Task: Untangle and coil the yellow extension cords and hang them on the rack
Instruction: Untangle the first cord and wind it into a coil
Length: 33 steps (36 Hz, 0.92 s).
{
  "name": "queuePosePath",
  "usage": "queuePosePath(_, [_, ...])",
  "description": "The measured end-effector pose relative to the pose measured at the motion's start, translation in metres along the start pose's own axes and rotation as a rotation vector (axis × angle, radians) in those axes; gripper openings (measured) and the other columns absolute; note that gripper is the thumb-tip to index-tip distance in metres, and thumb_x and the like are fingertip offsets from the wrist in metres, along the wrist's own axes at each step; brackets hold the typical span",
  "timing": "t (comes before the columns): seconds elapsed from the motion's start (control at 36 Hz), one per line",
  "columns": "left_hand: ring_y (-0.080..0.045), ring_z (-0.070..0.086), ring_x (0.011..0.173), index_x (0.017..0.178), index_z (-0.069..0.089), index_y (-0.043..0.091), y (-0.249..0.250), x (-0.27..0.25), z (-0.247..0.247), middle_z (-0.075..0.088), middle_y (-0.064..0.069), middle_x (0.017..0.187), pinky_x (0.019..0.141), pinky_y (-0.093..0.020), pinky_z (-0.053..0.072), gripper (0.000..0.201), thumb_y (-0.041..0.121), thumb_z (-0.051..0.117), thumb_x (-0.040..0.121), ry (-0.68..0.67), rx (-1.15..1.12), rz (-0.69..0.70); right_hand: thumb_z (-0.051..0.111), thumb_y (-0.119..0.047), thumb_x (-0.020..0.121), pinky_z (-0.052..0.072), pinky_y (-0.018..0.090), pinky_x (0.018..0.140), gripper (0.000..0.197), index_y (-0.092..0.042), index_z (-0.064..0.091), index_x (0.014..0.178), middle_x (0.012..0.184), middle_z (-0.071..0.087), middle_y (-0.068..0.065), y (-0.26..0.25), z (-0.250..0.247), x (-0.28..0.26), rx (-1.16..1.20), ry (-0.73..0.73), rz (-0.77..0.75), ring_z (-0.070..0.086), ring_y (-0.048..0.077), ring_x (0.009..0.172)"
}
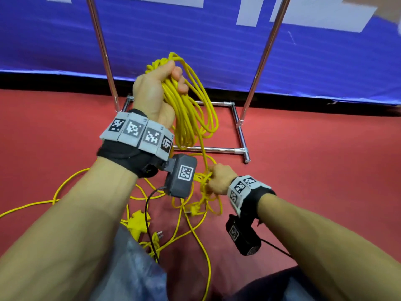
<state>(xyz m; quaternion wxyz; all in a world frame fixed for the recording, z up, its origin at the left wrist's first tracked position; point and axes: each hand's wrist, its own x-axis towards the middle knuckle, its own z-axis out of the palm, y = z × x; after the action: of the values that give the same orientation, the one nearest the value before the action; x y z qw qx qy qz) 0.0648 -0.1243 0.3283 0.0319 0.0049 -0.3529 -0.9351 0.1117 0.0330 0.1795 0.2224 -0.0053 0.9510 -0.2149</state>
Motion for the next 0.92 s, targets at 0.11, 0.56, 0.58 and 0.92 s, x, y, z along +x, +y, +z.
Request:
queuePosePath(0.11, [-0.014, 0.039, 0.038, 0.065, 0.048, 0.009, 0.009, 0.009, -0.015, 0.044, -0.002, 0.047, 0.038, -0.019, 0.028, 0.028, -0.003, 0.057, 0.089, 0.122, 0.255, 0.173, 0.051, 0.005, 0.077, 0.057, 0.032, 0.052, 0.028, -0.018, 0.057, 0.062, 0.064, 0.067, 0.007, 0.023, -0.022, 0.006, 0.231, 0.011, -0.03, 0.064, 0.023, 0.054])
queuePosePath(0.56, [-0.013, 0.038, 0.035, 0.061, 0.06, 0.005, -0.016, 0.018, -0.062, 0.065, -0.004, 0.056, 0.033, -0.018, 0.03, 0.024, 0.001, 0.066, 0.084, -0.086, 1.147, -0.108, 0.031, 0.02, 0.071, 0.042, 0.021, 0.045, 0.04, -0.015, 0.044, 0.055, 0.052, 0.054, 0.002, -0.008, -0.098, -0.001, 0.766, 0.337, -0.334, 0.055, 0.018, 0.05])
queuePosePath(0.58, [-0.011, 0.038, 0.034, 0.063, 0.061, 0.004, -0.019, 0.017, -0.064, 0.067, -0.004, 0.057, 0.033, -0.017, 0.03, 0.022, 0.001, 0.066, 0.084, -0.116, 1.161, -0.139, 0.032, 0.02, 0.071, 0.042, 0.021, 0.046, 0.041, -0.015, 0.044, 0.054, 0.051, 0.052, 0.001, -0.01, -0.102, -0.002, 0.798, 0.357, -0.356, 0.055, 0.019, 0.052])
queuePosePath(0.92, [-0.024, 0.046, 0.048, 0.06, 0.068, 0.011, -0.047, 0.009, -0.056, 0.067, -0.031, 0.079, 0.044, -0.023, 0.033, 0.018, 0.02, 0.071, 0.075, -0.203, 1.333, -0.207, 0.026, 0.029, 0.073, 0.052, 0.036, 0.077, 0.041, -0.008, 0.043, 0.073, 0.069, 0.053, 0.009, -0.009, -0.129, -0.021, 1.534, 0.185, -0.457, 0.057, 0.025, 0.072])
